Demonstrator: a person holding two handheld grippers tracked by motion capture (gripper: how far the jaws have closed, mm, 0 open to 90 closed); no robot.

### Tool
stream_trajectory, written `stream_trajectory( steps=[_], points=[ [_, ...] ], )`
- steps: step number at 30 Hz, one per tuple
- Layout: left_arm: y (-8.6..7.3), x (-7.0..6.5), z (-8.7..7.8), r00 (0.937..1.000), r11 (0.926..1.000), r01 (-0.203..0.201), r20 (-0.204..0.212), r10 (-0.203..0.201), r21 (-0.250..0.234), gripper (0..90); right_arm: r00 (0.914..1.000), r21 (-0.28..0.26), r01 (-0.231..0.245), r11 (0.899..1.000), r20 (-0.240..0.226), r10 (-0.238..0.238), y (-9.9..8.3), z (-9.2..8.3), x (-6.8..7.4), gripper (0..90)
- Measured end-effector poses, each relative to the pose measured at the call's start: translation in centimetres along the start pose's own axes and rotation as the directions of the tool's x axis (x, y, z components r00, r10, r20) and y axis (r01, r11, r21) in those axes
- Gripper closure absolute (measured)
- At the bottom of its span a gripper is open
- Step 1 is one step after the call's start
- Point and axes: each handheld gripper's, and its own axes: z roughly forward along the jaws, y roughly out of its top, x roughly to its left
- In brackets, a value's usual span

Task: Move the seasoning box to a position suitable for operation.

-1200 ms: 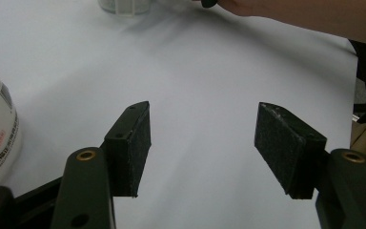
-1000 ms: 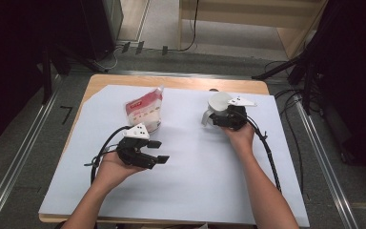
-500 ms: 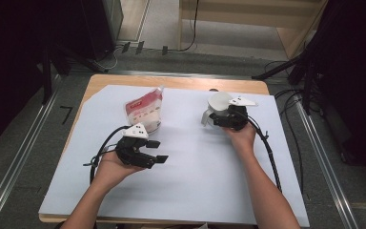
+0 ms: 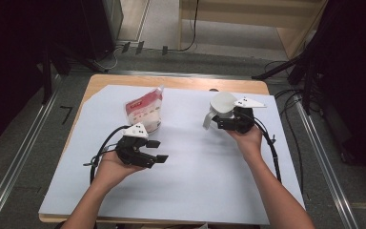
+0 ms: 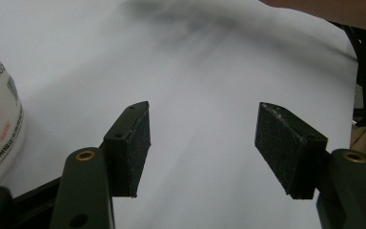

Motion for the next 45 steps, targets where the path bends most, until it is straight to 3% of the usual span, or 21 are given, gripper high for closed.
stream_trajectory(
  steps=[2, 5, 7, 12, 19, 28, 33, 45],
  points=[
    [0.0, 0.1, 0.1, 1.0, 1.0, -0.002, -0.001, 0.002, 0.004, 37.9, 0.9999, -0.001, -0.002, 1.0, -0.013, 0.002, -0.2, -0.3, 0.2, 14.5],
    [0.0, 0.2, 0.2, 1.0, 1.0, 0.003, 0.001, -0.003, 0.001, 37.9, 0.9985, 0.021, 0.031, 0.999, -0.046, -0.03, -1.1, -1.5, 1.8, 14.5],
    [0.1, 0.3, 0.1, 1.0, 0.9999, -0.002, -0.007, 0.002, 0.017, 38.0, 0.9979, 0.029, 0.037, 0.999, -0.053, -0.036, -1.3, -1.8, 2.3, 14.5],
    [0.1, 0.3, 0.4, 1.0, 1.0, 0.005, -0.005, -0.005, 0.004, 38.2, 0.9942, 0.029, 0.039, 0.999, -0.101, -0.036, -2.8, -2.9, 4.4, 14.5],
    [0.0, 0.8, 0.4, 0.9999, 0.9999, 0.01, -0.012, -0.01, 0.006, 38.6, 0.9889, 0.044, 0.052, 0.998, -0.141, -0.046, -3.8, -3.0, 6.6, 14.6],
    [-0.1, 1.2, 0.5, 0.9998, 0.9998, 0.015, -0.015, -0.015, 0.015, 38.6, 0.9792, 0.047, 0.103, 0.994, -0.18, -0.093, -4.8, -1.4, 9.5, 14.5],
    [-0.1, 1.2, 0.5, 0.9998, 0.9998, 0.019, -0.005, -0.019, 0.01, 38.3, 0.9775, 0.044, 0.125, 0.991, -0.177, -0.115, -5.3, -0.8, 9.9, 14.5],
    [-0.1, 1.0, 0.6, 0.9998, 0.9997, 0.021, -0.005, -0.021, 0.009, 37.9, 0.9801, 0.067, 0.105, 0.992, -0.176, -0.092, -5.3, -1.0, 9.8, 14.1]
  ],
)
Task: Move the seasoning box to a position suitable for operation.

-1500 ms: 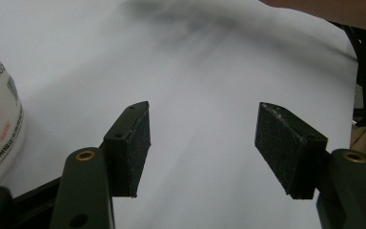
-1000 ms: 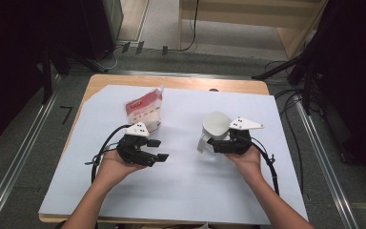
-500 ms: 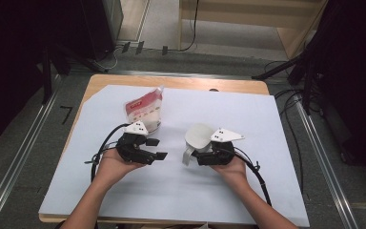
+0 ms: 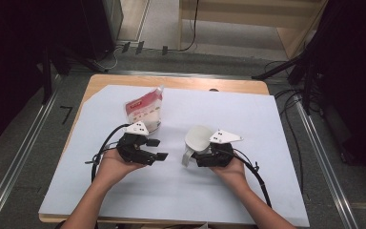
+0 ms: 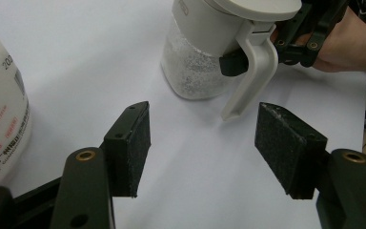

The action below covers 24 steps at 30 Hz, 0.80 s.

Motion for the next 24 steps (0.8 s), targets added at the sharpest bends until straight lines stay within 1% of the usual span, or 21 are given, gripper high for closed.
stream_trajectory(
  steps=[3, 5, 6, 7, 8, 9, 11, 12, 13, 15, 16, 17, 18, 19, 20, 21, 22, 23, 24],
  points=[
    [0.0, 0.0, -0.1, 1.0, 1.0, -0.001, -0.007, 0.001, 0.001, 37.9, 1.0, 0.011, -0.004, 1.0, 0.006, 0.004, 0.1, -0.1, 0.1, 14.1],
    [-0.1, 0.0, -0.2, 1.0, 1.0, -0.008, 0.002, 0.008, -0.001, 39.4, 0.9997, 0.051, 0.011, 0.999, 0.021, -0.012, 0.3, -0.7, 0.2, 14.5],
    [-0.1, -0.1, -0.3, 0.9999, 0.9999, -0.012, -0.005, 0.012, -0.001, 39.7, 0.9995, 0.068, 0.018, 0.998, 0.025, -0.019, 0.4, -1.0, 0.2, 14.7],
    [-0.2, -0.1, -0.4, 1.0, 1.0, -0.006, -0.004, 0.006, -0.002, 39.7, 0.9995, 0.068, 0.018, 0.998, 0.025, -0.019, 0.4, -1.0, 0.2, 14.7],
    [-0.2, 0.0, -0.4, 0.9999, 0.9999, -0.01, -0.005, 0.01, 0.002, 40.1, 0.9992, 0.08, 0.024, 0.996, 0.03, -0.027, 0.4, -1.2, 0.2, 14.8],
    [-0.2, 0.0, -0.4, 0.9999, 0.9999, -0.011, -0.003, 0.011, 0.003, 40.6, 0.9993, 0.097, 0.018, 0.995, 0.03, -0.021, 0.3, -1.7, 0.2, 15.3],
    [-0.2, -0.1, -0.4, 0.9998, 0.9998, -0.019, -0.002, 0.019, 0.011, 41.2, 0.9993, 0.099, 0.021, 0.995, 0.029, -0.024, 0.2, -1.9, 0.2, 15.5],
    [-0.2, -0.1, -0.4, 0.9999, 0.9999, -0.015, 0.001, 0.015, 0.007, 42.0, 0.999, 0.096, 0.025, 0.995, 0.035, -0.028, 0.2, -2.4, 0.3, 15.9],
    [-0.2, -0.2, -0.3, 0.9999, 0.9999, -0.017, 0.002, 0.017, 0.001, 42.0, 0.999, 0.096, 0.025, 0.995, 0.035, -0.028, 0.2, -2.4, 0.3, 15.9],
    [-0.2, -0.4, -0.3, 0.9996, 0.9996, -0.03, 0.0, 0.03, 0.003, 43.5, 0.9996, 0.109, 0.009, 0.994, 0.027, -0.012, 0.2, -2.9, 0.3, 15.9],
    [-0.2, -0.5, -0.2, 0.9995, 0.9995, -0.032, 0.0, 0.032, -0.003, 43.9, 0.9996, 0.109, 0.013, 0.994, 0.024, -0.016, 0.2, -3.1, 0.2, 16.0],
    [-0.1, -0.6, -0.2, 0.9994, 0.9994, -0.036, -0.003, 0.036, 0.005, 44.3, 0.9996, 0.114, 0.013, 0.993, 0.022, -0.015, 0.1, -3.3, 0.3, 16.4],
    [-0.1, -0.6, -0.2, 0.9993, 0.9993, -0.037, -0.002, 0.037, 0.006, 45.7, 0.9998, 0.121, 0.005, 0.993, 0.017, -0.007, 0.1, -3.9, 0.3, 17.1],
    [-0.1, -0.6, -0.2, 0.9994, 0.9995, -0.032, 0.011, 0.032, 0.007, 45.7, 0.9998, 0.121, 0.005, 0.993, 0.017, -0.007, 0.1, -3.9, 0.3, 17.1],
    [-0.1, -0.6, -0.1, 0.9993, 0.9996, -0.025, 0.028, 0.026, -0.008, 46.0, 0.9999, 0.119, 0.006, 0.993, 0.015, -0.008, 0.1, -4.2, 0.2, 18.1],
    [0.0, -0.6, -0.1, 0.999, 0.9999, -0.011, 0.044, 0.012, -0.008, 46.2, 0.9999, 0.116, 0.008, 0.993, 0.01, -0.01, 0.1, -4.5, 0.3, 19.5],
    [0.1, -0.7, -0.1, 0.9991, 0.9999, -0.011, 0.04, 0.011, -0.006, 46.4, 0.9999, 0.118, 0.009, 0.993, 0.008, -0.01, 0.1, -5.0, 0.3, 20.5],
    [0.2, -0.7, -0.1, 0.9981, 0.9997, -0.007, 0.061, 0.008, -0.022, 47.2, 0.9997, 0.118, 0.019, 0.993, 0.011, -0.021, 0.2, -5.5, 0.3, 23.9],
    [0.4, -0.6, -0.1, 0.9971, 0.9997, -0.002, 0.076, 0.004, -0.023, 47.7, 0.9997, 0.112, 0.022, 0.993, 0.013, -0.023, 0.2, -5.9, 0.3, 27.0]
  ],
)
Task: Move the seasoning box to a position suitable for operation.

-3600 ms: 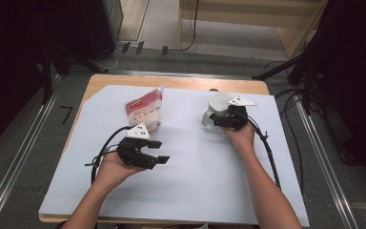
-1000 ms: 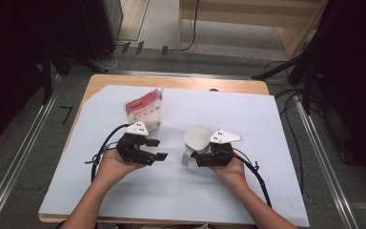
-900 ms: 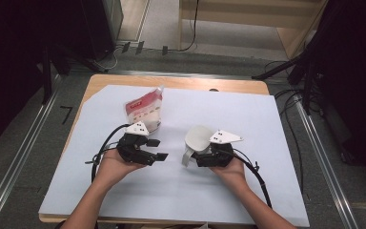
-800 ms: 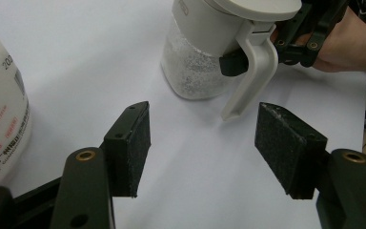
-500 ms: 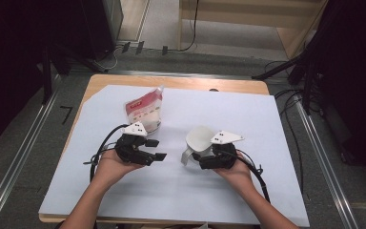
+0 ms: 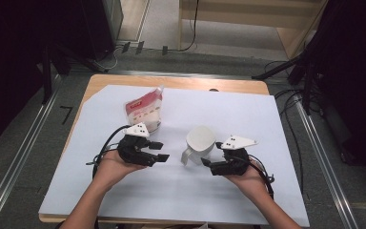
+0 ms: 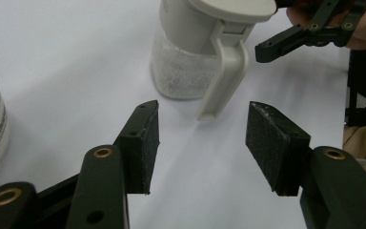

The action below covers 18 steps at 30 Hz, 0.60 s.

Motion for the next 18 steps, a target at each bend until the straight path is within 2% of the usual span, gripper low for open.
stream_trajectory(
  steps=[2, 4, 5, 7, 9, 10, 11, 12, 15, 16, 17, 18],
  points=[
    [0.3, 0.1, 0.0, 1.0, 1.0, 0.001, 0.007, -0.001, -0.001, 49.4, 0.9997, -0.001, -0.012, 1.0, -0.02, 0.012, 0.0, -0.9, -0.2, 35.6],
    [0.7, 0.3, 0.1, 1.0, 0.9999, 0.009, 0.004, -0.009, 0.009, 49.9, 0.9994, -0.007, -0.021, 1.0, -0.028, 0.021, 0.0, -1.5, -0.4, 38.1],
    [1.0, 0.3, 0.2, 0.9999, 0.9997, 0.011, -0.005, -0.011, 0.022, 50.4, 0.9992, -0.009, -0.029, 1.0, -0.029, 0.028, 0.1, -1.7, -0.4, 39.6],
    [1.5, 0.3, 0.3, 0.9987, 0.9988, 0.006, -0.05, -0.003, 0.048, 53.3, 0.9972, -0.016, -0.064, 0.998, -0.041, 0.063, 0.2, -2.1, -0.6, 40.1],
    [2.1, 0.3, 0.4, 0.999, 0.998, 0.005, -0.045, -0.002, 0.063, 60.9, 0.9971, -0.025, -0.066, 0.997, -0.039, 0.065, 0.3, -2.3, -0.7, 45.2],
    [2.3, 0.4, 0.5, 0.999, 0.998, -0.001, -0.044, 0.004, 0.062, 62.4, 0.9972, -0.023, -0.059, 0.998, -0.048, 0.058, 0.3, -2.3, -0.8, 45.2],
    [2.5, 0.5, 0.6, 0.9993, 0.9981, -0.004, -0.038, 0.007, 0.062, 63.2, 0.9979, -0.018, -0.054, 0.998, -0.037, 0.053, 0.3, -2.3, -0.8, 44.8],
    [2.7, 0.6, 0.8, 0.9995, 0.9978, -0.008, -0.031, 0.01, 0.066, 63.7, 0.9978, -0.012, -0.061, 0.998, -0.029, 0.061, 0.3, -2.4, -0.9, 46.0],
    [3.1, 1.0, 1.5, 0.9996, 0.9962, -0.008, -0.028, 0.01, 0.087, 67.4, 0.9946, 0.005, -0.091, 0.996, -0.049, 0.091, 0.4, -2.5, -1.4, 54.2],
    [3.2, 1.1, 1.7, 0.9989, 0.9931, -0.035, -0.026, 0.038, 0.112, 72.5, 0.9917, 0.008, -0.108, 0.994, -0.07, 0.108, 0.4, -2.6, -1.5, 57.8],
    [3.2, 1.1, 1.9, 0.9982, 0.9909, -0.05, -0.026, 0.053, 0.125, 82.1, 0.9922, 0.005, -0.108, 0.994, -0.061, 0.108, 0.4, -2.7, -1.7, 61.5],
    [3.2, 1.2, 2.2, 0.9981, 0.9901, -0.053, -0.025, 0.057, 0.13, 87.3, 0.9927, 0.005, -0.105, 0.994, -0.059, 0.105, 0.3, -2.8, -1.6, 66.5]
  ],
)
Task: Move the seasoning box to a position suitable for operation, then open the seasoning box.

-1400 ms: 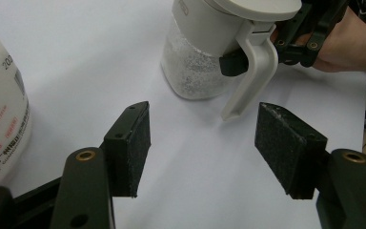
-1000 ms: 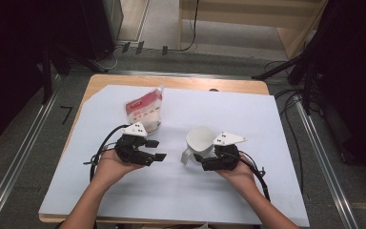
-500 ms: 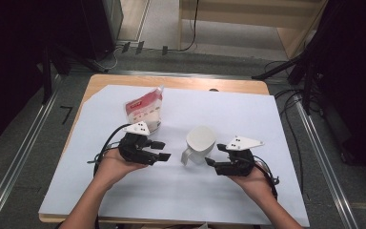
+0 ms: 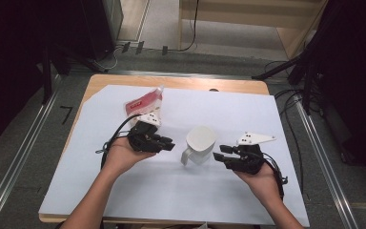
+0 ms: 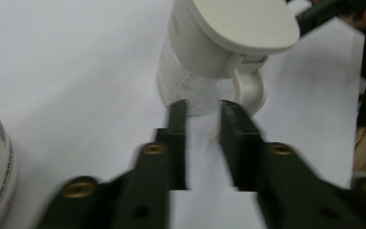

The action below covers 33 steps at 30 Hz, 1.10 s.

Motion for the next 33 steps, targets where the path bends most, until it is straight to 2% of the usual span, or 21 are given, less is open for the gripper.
stream_trajectory(
  steps=[1, 4, 5, 8, 11, 13, 15, 19, 22, 31, 33],
  points=[
    [0.0, 0.2, 0.2, 0.9998, 0.9999, 0.014, 0.015, -0.014, 0.008, 90.0, 0.9998, 0.001, -0.002, 1.0, 0.02, 0.002, -0.1, -0.1, 0.1, 73.3],
    [-0.1, 0.6, 0.7, 0.9984, 0.9994, 0.032, 0.048, -0.031, -0.015, 90.0, 0.9998, -0.001, 0.011, 1.0, 0.017, -0.011, -0.1, -0.1, 0.0, 88.2],
    [-0.2, 0.6, 0.9, 0.9977, 0.9991, 0.033, 0.06, -0.032, -0.025, 90.0, 0.9998, -0.003, 0.01, 1.0, 0.02, -0.01, 0.0, 0.0, -0.1, 90.0],
    [-0.2, 0.5, 1.3, 0.9965, 0.9988, 0.035, 0.077, -0.032, -0.035, 90.0, 0.9998, -0.004, -0.02, 1.0, -0.001, 0.02, 0.1, 0.4, -0.4, 90.0],
    [0.2, -0.1, 2.1, 0.9972, 0.9999, -0.011, 0.074, 0.011, -0.009, 90.0, 0.9992, 0.001, -0.038, 0.999, -0.011, 0.038, 0.2, 1.1, -0.4, 90.0],
    [0.3, -0.4, 2.5, 0.9964, 1.0, -0.006, 0.084, 0.006, -0.005, 90.0, 0.9997, -0.004, -0.023, 1.0, -0.002, 0.023, 0.2, 1.5, -0.3, 90.0],
    [0.4, -0.5, 2.8, 0.9965, 0.9998, -0.014, 0.082, 0.013, 0.013, 90.0, 0.9996, -0.003, -0.029, 1.0, -0.003, 0.029, 0.3, 1.7, -0.1, 90.0],
    [0.5, -0.8, 3.1, 0.9962, 0.9999, -0.011, 0.087, 0.012, -0.01, 90.0, 0.9997, 0.002, -0.022, 1.0, 0.011, 0.022, 0.2, 1.6, 0.1, 90.0],
    [0.6, -0.9, 3.2, 0.9967, 1.0, -0.005, 0.082, 0.006, -0.005, 90.0, 0.9996, 0.002, -0.02, 1.0, 0.02, 0.02, 0.2, 1.7, 0.1, 90.0],
    [0.8, -1.6, 3.0, 0.9966, 0.9997, 0.002, 0.082, 0.0, -0.025, 90.0, 0.9982, -0.008, -0.034, 0.999, 0.049, 0.034, 0.4, 2.0, -0.1, 90.0],
    [0.9, -1.7, 3.2, 0.9956, 0.9995, 0.007, 0.093, -0.004, -0.03, 90.0, 0.9979, -0.005, -0.043, 0.999, 0.049, 0.043, 0.5, 2.2, -0.1, 90.0]
  ],
)
